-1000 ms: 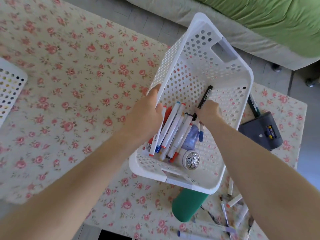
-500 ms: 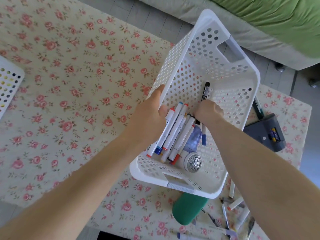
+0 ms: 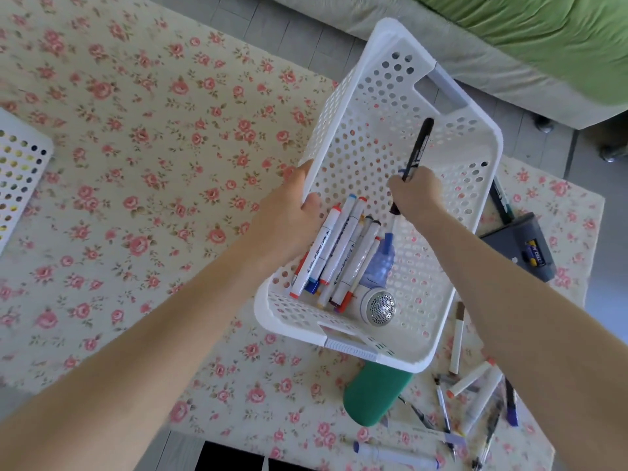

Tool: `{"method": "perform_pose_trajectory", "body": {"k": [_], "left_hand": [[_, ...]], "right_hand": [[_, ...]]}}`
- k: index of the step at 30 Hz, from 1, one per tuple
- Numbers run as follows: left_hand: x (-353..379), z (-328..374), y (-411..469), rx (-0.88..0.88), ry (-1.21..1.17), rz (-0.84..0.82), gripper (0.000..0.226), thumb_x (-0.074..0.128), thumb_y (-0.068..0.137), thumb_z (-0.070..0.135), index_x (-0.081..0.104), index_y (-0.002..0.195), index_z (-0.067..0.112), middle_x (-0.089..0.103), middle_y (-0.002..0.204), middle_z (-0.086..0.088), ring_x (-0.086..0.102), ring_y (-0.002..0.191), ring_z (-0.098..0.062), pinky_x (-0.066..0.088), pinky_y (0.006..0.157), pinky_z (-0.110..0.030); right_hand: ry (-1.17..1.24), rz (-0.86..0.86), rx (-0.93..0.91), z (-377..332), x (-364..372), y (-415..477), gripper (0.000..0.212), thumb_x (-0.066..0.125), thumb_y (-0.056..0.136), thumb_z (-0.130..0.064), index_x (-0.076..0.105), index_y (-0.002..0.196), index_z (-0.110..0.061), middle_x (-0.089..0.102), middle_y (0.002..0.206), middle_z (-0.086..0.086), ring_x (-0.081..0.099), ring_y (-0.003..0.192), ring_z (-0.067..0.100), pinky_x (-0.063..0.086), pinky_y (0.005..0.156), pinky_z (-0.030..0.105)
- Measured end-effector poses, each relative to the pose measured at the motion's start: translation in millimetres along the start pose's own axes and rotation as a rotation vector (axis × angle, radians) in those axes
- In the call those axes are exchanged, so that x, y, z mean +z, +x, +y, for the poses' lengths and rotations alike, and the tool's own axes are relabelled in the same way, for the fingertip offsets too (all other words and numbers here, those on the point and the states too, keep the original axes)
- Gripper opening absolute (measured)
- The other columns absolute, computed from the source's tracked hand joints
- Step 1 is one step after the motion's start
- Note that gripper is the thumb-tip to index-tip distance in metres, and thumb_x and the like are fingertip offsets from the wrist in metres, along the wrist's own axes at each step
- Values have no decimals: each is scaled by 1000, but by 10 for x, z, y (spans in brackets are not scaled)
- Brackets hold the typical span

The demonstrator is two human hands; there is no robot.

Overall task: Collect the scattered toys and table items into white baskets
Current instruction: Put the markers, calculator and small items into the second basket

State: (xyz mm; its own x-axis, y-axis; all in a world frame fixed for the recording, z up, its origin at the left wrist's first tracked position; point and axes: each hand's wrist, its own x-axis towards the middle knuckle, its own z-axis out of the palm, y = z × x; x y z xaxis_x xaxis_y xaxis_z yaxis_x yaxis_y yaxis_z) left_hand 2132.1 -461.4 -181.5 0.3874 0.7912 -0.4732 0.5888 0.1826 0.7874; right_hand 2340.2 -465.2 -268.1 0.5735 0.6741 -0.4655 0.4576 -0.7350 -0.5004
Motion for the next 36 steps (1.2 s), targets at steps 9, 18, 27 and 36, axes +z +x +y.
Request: {"method": "perform_pose_trajectory", "body": {"k": [9,18,27,36], "left_hand": [[4,95,-68,-51,57,13,41,31,100,21,29,140,19,57,111,-21,61,97,-24,51,72,-36],[-62,-15,-229,-34,20,27,40,33,99,19,33,138,27,54,114,3,49,76,-6,39,64,-21],[-312,-318,-707,-66,38,64,32,36,99,21,41,130,26,50,82,14,48,65,-8,38,53,-23],[-295,-620,-1474,-89,62,191,29,35,98,18,47,122,29,41,61,6,33,45,-9,29,33,-16]], "right_hand": [[413,-497,190,-364,519,-860,21,55,89,-15,46,71,-8,51,65,8,56,50,19,52,43,26],[189,-704,137,-238,503,-1302,33,54,92,-33,61,96,-1,63,78,8,63,72,18,58,72,30],[839,-65,233,359,-219,-1621,13,57,89,-4,61,77,-9,66,61,3,64,52,13,56,53,22],[236,42,457,1669,88,-2356,44,64,83,-37,57,107,-1,65,80,9,63,70,23,55,60,34]]}}
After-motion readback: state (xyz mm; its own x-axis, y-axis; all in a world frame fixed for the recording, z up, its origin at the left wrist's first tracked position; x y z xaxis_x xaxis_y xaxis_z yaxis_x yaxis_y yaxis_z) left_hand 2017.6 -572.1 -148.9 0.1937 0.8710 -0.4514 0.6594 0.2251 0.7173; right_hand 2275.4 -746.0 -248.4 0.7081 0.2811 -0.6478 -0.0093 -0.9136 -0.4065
